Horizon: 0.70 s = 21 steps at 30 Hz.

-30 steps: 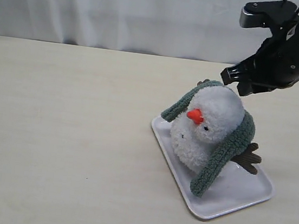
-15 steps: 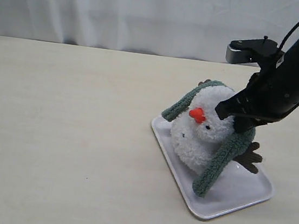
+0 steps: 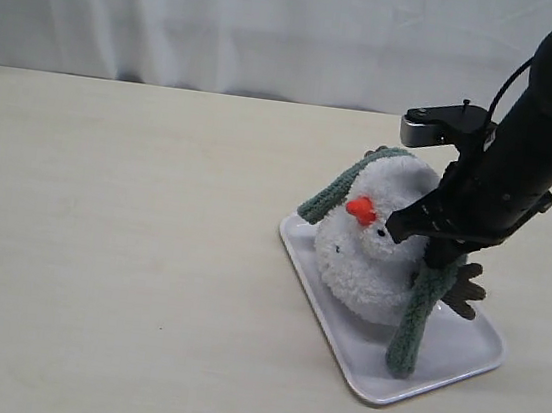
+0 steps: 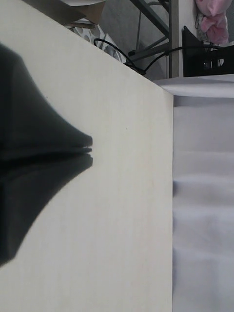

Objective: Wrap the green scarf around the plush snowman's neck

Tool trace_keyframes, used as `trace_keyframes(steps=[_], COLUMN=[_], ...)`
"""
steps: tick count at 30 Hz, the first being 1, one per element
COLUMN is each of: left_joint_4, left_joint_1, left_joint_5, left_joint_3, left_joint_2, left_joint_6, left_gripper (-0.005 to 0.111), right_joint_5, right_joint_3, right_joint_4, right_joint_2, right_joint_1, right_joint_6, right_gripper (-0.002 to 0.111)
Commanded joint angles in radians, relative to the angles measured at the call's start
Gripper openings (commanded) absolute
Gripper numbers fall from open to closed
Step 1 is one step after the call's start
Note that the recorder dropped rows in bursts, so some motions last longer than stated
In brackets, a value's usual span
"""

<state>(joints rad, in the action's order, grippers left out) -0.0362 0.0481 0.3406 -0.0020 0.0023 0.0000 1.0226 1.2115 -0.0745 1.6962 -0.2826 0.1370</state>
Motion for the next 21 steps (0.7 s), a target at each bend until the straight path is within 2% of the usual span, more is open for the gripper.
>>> trace_keyframes(steps=[1,10,14,16,21], left_joint_4=[-0.003,-0.003,-0.003,-0.003,-0.003], left_joint_1=[-0.004,-0.004,-0.004,-0.004,-0.004], left_joint_5=[-0.01,-0.01,-0.01,-0.01,-0.01], left_joint_3=[0.002,0.002,0.002,0.002,0.002], left_joint_2=[-0.002,-0.002,-0.002,-0.002,-0.002], left_joint_6=[0.0,0.0,0.0,0.0,0.0], left_gripper=[0.0,0.0,0.0,0.0,0.0], right_joint_5=[0.016,0.055,0.075,0.01,-0.006], right_joint_3=[0.034,0.05,0.003,-0.081,-0.104], right_joint_4=[0.006,-0.077,-0.077,-0.075,-0.046], right_joint_2=[-0.02,-0.2,-0.204,-0.198,-0.117], right_joint_1=[0.001,0.001,0.001,0.001,0.001], right_joint_6=[0.005,0.009,0.006,0.006,-0.004], right_gripper=[0.004,0.004,0.004,0.004,0.004])
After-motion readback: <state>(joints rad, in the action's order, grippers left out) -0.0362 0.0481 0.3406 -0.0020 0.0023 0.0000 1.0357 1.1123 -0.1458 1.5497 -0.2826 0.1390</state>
